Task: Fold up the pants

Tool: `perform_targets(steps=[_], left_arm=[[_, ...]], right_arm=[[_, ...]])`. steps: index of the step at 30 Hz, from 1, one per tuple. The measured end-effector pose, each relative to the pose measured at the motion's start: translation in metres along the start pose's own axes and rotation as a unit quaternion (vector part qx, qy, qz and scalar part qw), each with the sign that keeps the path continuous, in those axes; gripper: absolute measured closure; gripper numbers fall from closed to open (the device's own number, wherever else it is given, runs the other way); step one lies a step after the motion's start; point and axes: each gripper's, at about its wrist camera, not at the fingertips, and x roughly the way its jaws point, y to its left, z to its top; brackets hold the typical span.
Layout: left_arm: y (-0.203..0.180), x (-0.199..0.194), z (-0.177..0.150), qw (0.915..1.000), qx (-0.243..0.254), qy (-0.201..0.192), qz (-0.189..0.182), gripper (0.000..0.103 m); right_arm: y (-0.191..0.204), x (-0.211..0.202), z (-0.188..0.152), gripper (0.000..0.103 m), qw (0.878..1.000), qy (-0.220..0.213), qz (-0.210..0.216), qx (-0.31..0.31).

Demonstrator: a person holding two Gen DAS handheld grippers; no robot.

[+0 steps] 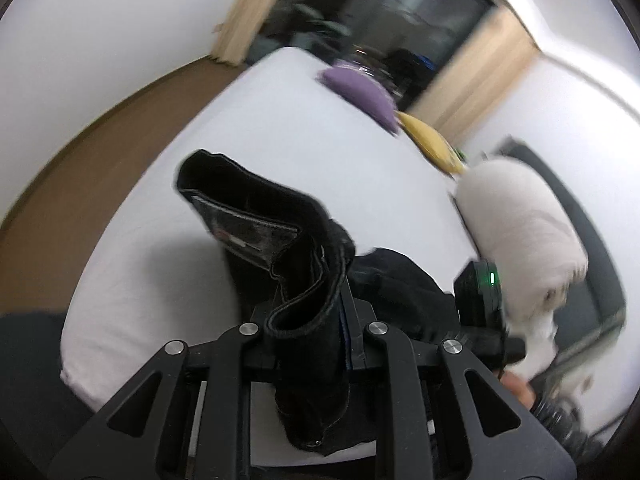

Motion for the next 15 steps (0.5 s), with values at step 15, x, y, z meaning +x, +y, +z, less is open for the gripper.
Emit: perform_targets(steps=[15], left_arm=[[-0.200, 0.136, -0.109, 0.9391, 0.312, 0.139, -0.036, 0.089]], right_arm=[[-0.103, -0.129, -0.010, 0.002, 0.989, -0.060, 0.115, 0.072]])
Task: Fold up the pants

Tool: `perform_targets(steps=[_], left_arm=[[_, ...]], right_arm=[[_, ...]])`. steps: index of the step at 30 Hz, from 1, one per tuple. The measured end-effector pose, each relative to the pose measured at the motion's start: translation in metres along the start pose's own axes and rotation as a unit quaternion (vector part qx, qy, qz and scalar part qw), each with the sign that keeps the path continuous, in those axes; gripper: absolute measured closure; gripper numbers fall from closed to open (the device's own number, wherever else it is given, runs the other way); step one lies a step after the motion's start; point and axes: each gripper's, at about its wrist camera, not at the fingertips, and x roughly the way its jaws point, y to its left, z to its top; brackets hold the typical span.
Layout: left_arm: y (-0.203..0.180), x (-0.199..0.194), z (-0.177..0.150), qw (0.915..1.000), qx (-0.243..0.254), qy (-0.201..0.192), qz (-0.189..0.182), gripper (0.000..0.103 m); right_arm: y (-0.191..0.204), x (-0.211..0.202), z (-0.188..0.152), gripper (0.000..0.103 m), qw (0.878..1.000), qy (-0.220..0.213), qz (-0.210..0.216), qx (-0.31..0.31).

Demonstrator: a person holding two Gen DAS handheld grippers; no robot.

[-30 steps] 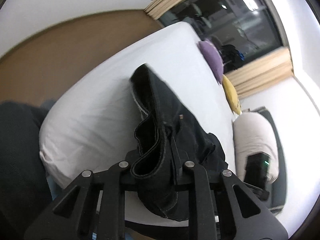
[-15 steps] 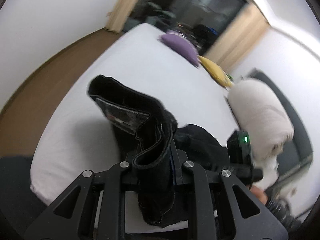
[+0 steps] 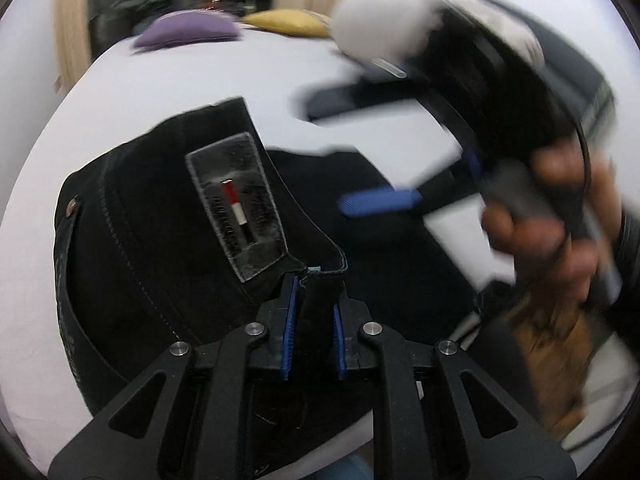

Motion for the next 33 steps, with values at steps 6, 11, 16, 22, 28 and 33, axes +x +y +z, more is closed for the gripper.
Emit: perform_targets(steps=[6, 11, 16, 22, 28, 33], left_arm=[[-0.040, 0.016, -0.022, 0.9976, 0.068, 0.016, 0.002, 0.089], [-0.041, 0.026, -0.021, 0.9978, 0.062, 0.024, 0.002, 0.089], [-0.056, 0.026, -0.019, 0.9970, 0.074, 0.019, -0.010, 0.089], [-0.075, 0.035, -0.014, 0.9957, 0.088, 0.009, -0.027, 0.089], [-0.100, 0.045, -0.005, 0.9931, 0.106, 0.004, -0.049, 0.089], [-0.103, 0.065, -0.010, 0.9915, 0.116, 0.030, -0.050, 0.089]], right_arm=[[0.004, 0.032, 0.000, 0.018, 0.996, 0.061, -0.052, -0.044], [-0.005, 0.027, 0.001, 0.066, 0.993, 0.069, -0.077, -0.064], [-0.005, 0.011, 0.005, 0.074, 0.987, 0.052, -0.116, -0.094], [0.005, -0.015, 0.014, 0.074, 0.982, 0.038, -0.140, -0.120], [0.002, -0.031, 0.028, 0.074, 0.978, 0.030, -0.171, -0.113], [-0.017, -0.030, 0.027, 0.073, 0.978, 0.040, -0.178, -0.105]])
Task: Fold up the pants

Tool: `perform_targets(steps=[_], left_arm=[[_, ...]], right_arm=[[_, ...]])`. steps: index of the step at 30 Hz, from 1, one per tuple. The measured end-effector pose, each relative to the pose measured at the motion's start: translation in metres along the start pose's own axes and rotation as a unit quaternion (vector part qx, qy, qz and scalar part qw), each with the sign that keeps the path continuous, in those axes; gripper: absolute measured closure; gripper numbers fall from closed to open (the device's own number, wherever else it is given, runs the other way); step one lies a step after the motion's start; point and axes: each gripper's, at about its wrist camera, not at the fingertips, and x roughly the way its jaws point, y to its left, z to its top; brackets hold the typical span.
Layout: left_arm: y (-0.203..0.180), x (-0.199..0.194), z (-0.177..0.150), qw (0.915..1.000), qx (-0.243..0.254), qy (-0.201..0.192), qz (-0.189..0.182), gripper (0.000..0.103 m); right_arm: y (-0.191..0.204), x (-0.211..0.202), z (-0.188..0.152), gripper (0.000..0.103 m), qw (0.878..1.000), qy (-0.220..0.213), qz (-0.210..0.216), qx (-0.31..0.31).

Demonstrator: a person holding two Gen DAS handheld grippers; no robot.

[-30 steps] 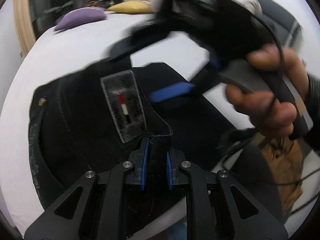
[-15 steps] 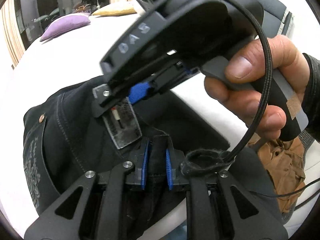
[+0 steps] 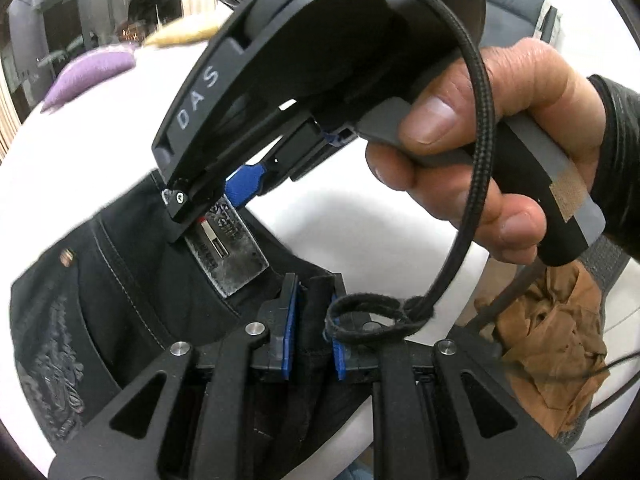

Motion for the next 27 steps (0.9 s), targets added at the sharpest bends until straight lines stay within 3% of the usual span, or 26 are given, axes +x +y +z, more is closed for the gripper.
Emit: perform_targets(steps=[2, 4, 5, 7, 8, 9, 13, 18, 21, 23, 24, 27], left_arm=[[0.006, 0.013, -0.002, 0.9998, -0.010, 0.014, -0.013, 0.088], [0.020, 0.007, -0.004, 0.9982, -0.044, 0.014, -0.039, 0.083], [0.028, 0.006, -0.003, 0.9955, -0.068, 0.024, -0.061, 0.075], [0.047, -0.009, -0.005, 0.9833, -0.134, 0.048, -0.113, 0.035], [0.056, -0.018, -0.007, 0.9777, -0.160, 0.051, -0.126, 0.009], [0.068, -0.031, -0.010, 0.9711, -0.191, 0.051, -0.134, 0.005], [0.109, -0.073, -0.021, 0.9552, -0.264, 0.074, -0.113, 0.005], [0.167, -0.118, -0.037, 0.9407, -0.328, 0.039, -0.078, 0.005], [0.192, -0.128, -0.041, 0.9429, -0.331, 0.023, -0.026, 0.005], [0.210, -0.118, -0.050, 0.9389, -0.342, 0.032, 0.028, 0.005], [0.215, -0.110, -0.048, 0.9410, -0.333, 0.039, 0.048, 0.005], [0.220, -0.056, -0.052, 0.9464, -0.279, 0.130, 0.098, 0.005]], right_arm=[[-0.017, 0.017, -0.005, 0.076, 1.000, 0.005, 0.009, 0.018], [-0.027, 0.021, -0.007, 0.076, 0.998, -0.020, 0.047, 0.043], [-0.031, 0.018, -0.011, 0.076, 0.996, -0.032, 0.066, 0.050], [-0.037, 0.014, -0.018, 0.064, 0.993, -0.043, 0.094, 0.064], [-0.040, 0.009, -0.021, 0.063, 0.992, -0.050, 0.096, 0.071], [-0.041, 0.003, -0.024, 0.063, 0.991, -0.058, 0.094, 0.074], [-0.046, -0.027, -0.037, 0.053, 0.990, -0.095, 0.046, 0.092], [-0.018, -0.051, -0.045, 0.053, 0.985, -0.135, 0.082, 0.073], [0.010, -0.039, -0.044, 0.053, 0.988, -0.118, 0.098, 0.034], [0.016, -0.023, -0.044, 0.053, 0.992, -0.094, 0.084, 0.027], [0.015, -0.011, -0.045, 0.054, 0.994, -0.078, 0.072, 0.031], [0.004, 0.002, -0.052, 0.057, 0.994, -0.071, 0.071, 0.036]])
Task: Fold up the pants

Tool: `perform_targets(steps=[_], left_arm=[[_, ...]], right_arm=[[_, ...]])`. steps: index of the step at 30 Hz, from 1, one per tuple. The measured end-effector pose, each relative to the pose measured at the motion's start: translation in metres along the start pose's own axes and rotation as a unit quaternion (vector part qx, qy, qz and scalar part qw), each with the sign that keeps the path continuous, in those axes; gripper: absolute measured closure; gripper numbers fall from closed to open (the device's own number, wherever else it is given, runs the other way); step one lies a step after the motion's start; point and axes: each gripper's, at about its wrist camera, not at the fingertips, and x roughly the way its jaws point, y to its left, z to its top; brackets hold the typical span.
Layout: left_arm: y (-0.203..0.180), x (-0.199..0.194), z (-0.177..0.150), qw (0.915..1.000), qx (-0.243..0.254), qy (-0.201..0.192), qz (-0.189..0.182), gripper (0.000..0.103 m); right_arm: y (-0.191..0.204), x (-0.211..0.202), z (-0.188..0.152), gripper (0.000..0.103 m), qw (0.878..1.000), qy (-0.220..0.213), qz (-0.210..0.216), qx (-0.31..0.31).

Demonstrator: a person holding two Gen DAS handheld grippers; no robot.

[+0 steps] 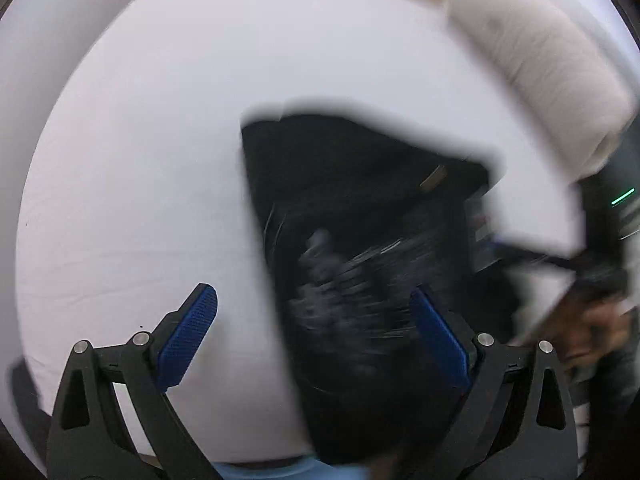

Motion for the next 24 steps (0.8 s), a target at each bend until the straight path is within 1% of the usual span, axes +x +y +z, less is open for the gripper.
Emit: perform_targets(steps=[1, 2, 3, 4, 5, 6, 7, 8, 9, 11, 12, 14, 17, 19, 20, 21, 22, 24], left_arm=[[-0.006, 0.017, -0.002, 0.9995, 0.022, 0.017, 0.014, 0.004], [-0.008, 0.026, -0.003, 0.9989, 0.030, 0.026, 0.024, 0.004], [-0.011, 0.030, -0.005, 0.9985, 0.036, 0.027, 0.032, 0.003], [-0.015, 0.031, -0.005, 0.9981, 0.043, 0.020, 0.039, 0.002], [-0.018, 0.031, -0.004, 0.9974, 0.053, 0.017, 0.045, 0.001], [-0.022, 0.032, -0.003, 0.9963, 0.066, 0.017, 0.052, 0.001], [-0.023, 0.032, -0.002, 0.9958, 0.070, 0.016, 0.057, 0.000], [-0.022, 0.033, 0.000, 0.9958, 0.069, 0.016, 0.058, 0.000], [-0.021, 0.033, 0.001, 0.9960, 0.067, 0.016, 0.057, 0.000], [-0.021, 0.036, 0.001, 0.9963, 0.065, 0.015, 0.054, 0.000], [-0.021, 0.034, 0.000, 0.9964, 0.065, 0.014, 0.053, 0.000], [-0.018, 0.034, 0.002, 0.9966, 0.064, 0.015, 0.051, 0.000], [-0.013, 0.032, 0.002, 0.9967, 0.063, 0.013, 0.048, 0.000], [-0.015, 0.030, -0.002, 0.9970, 0.062, 0.012, 0.045, 0.000], [-0.014, 0.031, -0.002, 0.9971, 0.061, 0.012, 0.043, 0.000], [-0.014, 0.033, -0.003, 0.9973, 0.060, 0.012, 0.041, 0.000], [-0.011, 0.033, -0.003, 0.9975, 0.058, 0.012, 0.038, 0.000], [-0.004, 0.033, -0.002, 0.9984, 0.049, 0.013, 0.024, 0.000]], right_arm=[[-0.005, -0.005, -0.002, 0.057, 1.000, -0.007, 0.004, 0.014], [-0.008, -0.010, -0.005, 0.056, 1.000, -0.009, -0.002, 0.023], [-0.010, -0.015, -0.007, 0.051, 0.999, -0.012, -0.017, 0.025], [-0.011, -0.021, -0.011, 0.050, 0.999, -0.012, -0.031, 0.027], [-0.011, -0.023, -0.014, 0.049, 0.999, -0.013, -0.034, 0.029], [-0.011, -0.029, -0.016, 0.042, 0.998, -0.016, -0.049, 0.031], [-0.011, -0.034, -0.017, 0.041, 0.997, -0.021, -0.065, 0.035], [-0.011, -0.040, -0.017, 0.041, 0.997, -0.029, -0.065, 0.040], [-0.010, -0.046, -0.016, 0.041, 0.997, -0.038, -0.060, 0.042], [-0.008, -0.051, -0.012, 0.034, 0.996, -0.050, -0.058, 0.040], [-0.006, -0.050, -0.010, 0.028, 0.996, -0.050, -0.060, 0.039], [-0.007, -0.045, -0.004, 0.027, 0.996, -0.042, -0.067, 0.038], [-0.010, -0.028, 0.001, 0.026, 0.997, -0.014, -0.063, 0.042], [-0.015, -0.016, 0.001, 0.024, 0.996, 0.009, -0.079, 0.047], [-0.018, -0.011, 0.001, 0.024, 0.995, 0.014, -0.083, 0.053], [-0.019, -0.009, 0.001, 0.019, 0.995, 0.012, -0.077, 0.056], [-0.019, -0.008, 0.001, 0.016, 0.996, 0.007, -0.069, 0.058], [-0.014, -0.002, 0.002, 0.016, 0.997, 0.008, -0.059, 0.055]])
